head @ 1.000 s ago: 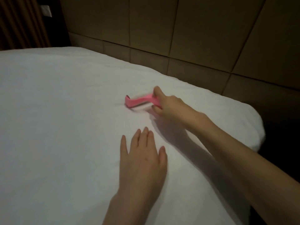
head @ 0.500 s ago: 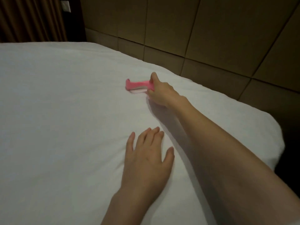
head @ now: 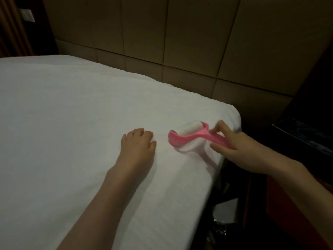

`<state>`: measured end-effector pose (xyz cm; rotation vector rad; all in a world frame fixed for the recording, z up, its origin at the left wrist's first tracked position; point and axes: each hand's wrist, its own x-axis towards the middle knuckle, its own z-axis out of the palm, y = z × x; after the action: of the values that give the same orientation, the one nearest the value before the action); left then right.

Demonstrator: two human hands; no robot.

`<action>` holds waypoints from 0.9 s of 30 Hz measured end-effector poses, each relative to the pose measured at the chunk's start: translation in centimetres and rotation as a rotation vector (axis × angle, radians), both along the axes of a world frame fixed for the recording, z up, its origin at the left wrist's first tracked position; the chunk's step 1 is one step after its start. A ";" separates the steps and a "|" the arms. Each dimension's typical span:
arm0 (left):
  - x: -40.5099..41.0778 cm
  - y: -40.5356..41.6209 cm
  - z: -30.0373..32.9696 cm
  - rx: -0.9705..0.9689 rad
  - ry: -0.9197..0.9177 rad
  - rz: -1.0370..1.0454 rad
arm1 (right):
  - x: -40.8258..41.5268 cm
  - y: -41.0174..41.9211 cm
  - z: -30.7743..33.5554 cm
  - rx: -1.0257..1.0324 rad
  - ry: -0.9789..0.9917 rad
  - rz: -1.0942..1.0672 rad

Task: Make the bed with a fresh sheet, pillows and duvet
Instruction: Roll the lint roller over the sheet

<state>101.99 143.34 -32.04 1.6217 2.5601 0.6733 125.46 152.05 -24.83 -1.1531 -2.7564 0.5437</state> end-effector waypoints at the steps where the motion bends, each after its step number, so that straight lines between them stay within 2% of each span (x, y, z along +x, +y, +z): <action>1: 0.4 0.0 0.1 0.015 -0.020 -0.001 | 1.7 -1.1 0.1 -0.005 0.011 -0.010; 5: 1.3 0.0 0.3 0.013 -0.029 -0.005 | 5.9 -4.2 -0.6 0.010 0.020 -0.123; 10: 2.4 -0.2 0.1 -0.077 0.014 -0.048 | 4.7 -2.5 -1.9 0.083 -0.044 -0.279; 13: 2.7 0.2 0.1 -0.112 0.025 -0.067 | 1.4 1.7 -1.5 0.066 -0.026 -0.314; 18: 1.8 1.0 0.2 -0.116 0.054 -0.076 | -8.2 10.5 -2.2 0.176 0.005 -0.324; 22: 1.2 1.4 -0.9 -0.051 0.094 -0.063 | -15.4 17.7 -1.9 0.181 0.038 -0.394; 27: 0.1 1.8 -1.6 -0.028 0.066 -0.097 | -20.8 21.6 -0.9 0.135 0.016 -0.447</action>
<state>102.11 145.17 -33.62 1.7752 2.5027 0.5837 104.68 173.64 -25.72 -1.6474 -2.3606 0.3062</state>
